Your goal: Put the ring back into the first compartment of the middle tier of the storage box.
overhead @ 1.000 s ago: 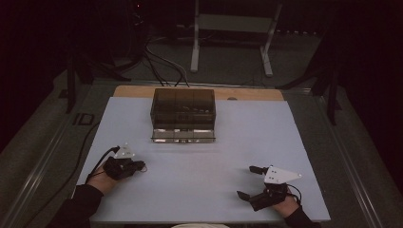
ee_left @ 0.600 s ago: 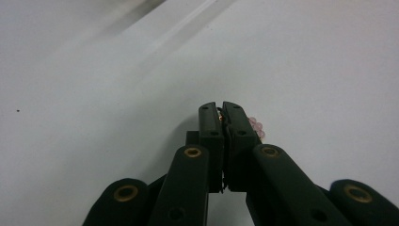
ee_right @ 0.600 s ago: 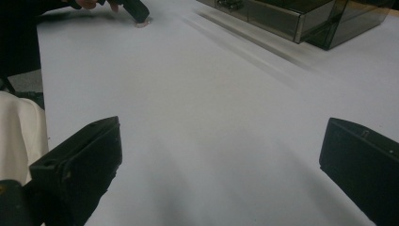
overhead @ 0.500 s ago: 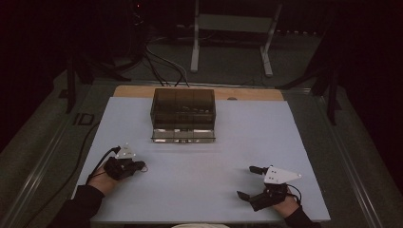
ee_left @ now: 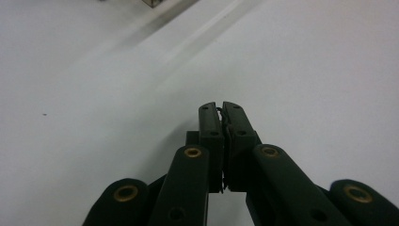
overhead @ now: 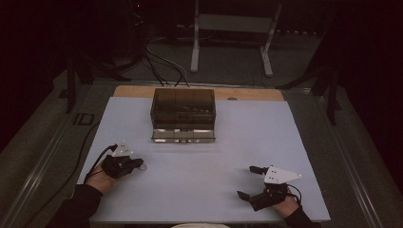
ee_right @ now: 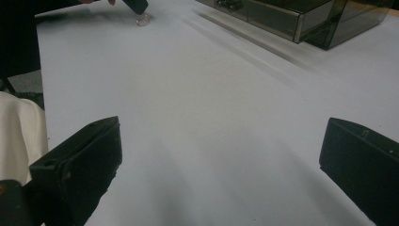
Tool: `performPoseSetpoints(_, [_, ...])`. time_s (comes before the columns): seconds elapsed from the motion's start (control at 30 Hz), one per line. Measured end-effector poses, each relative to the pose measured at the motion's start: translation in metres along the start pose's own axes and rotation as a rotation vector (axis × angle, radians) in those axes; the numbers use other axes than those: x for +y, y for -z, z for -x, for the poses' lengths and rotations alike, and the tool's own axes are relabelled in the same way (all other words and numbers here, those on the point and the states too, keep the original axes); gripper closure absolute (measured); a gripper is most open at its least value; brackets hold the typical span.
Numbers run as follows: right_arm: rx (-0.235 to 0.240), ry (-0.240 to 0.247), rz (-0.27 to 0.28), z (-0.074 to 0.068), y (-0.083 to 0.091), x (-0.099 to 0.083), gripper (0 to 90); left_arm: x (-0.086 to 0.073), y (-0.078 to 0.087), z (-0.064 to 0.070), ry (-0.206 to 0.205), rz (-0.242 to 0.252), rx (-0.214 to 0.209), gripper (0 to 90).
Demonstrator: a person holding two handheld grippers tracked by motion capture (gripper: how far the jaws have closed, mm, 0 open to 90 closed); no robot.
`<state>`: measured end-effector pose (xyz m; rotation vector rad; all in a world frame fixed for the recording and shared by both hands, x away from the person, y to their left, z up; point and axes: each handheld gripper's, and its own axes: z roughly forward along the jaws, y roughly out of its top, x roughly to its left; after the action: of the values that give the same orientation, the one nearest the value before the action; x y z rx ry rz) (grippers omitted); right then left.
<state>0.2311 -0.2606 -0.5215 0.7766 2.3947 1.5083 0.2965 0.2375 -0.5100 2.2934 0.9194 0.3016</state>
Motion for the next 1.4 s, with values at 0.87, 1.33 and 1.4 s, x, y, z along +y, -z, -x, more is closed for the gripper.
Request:
performPoseSetpoints(0.87, [-0.001, -0.002, -0.002, 0.0, 0.0, 0.0, 0.0, 0.015, 0.008, 0.008, -0.011, 0.049, -0.046, 90.0])
performPoseSetpoints(1.33, [0.0, -0.003, -0.003, 0.0, 0.0, 0.0, 0.0, 0.023, 0.012, 0.012, -0.027, 0.065, -0.062, 90.0])
performPoseSetpoints(1.4, [0.001, -0.003, -0.003, 0.0, 0.0, 0.0, 0.0, 0.024, 0.013, 0.013, -0.031, 0.067, -0.065, 90.0])
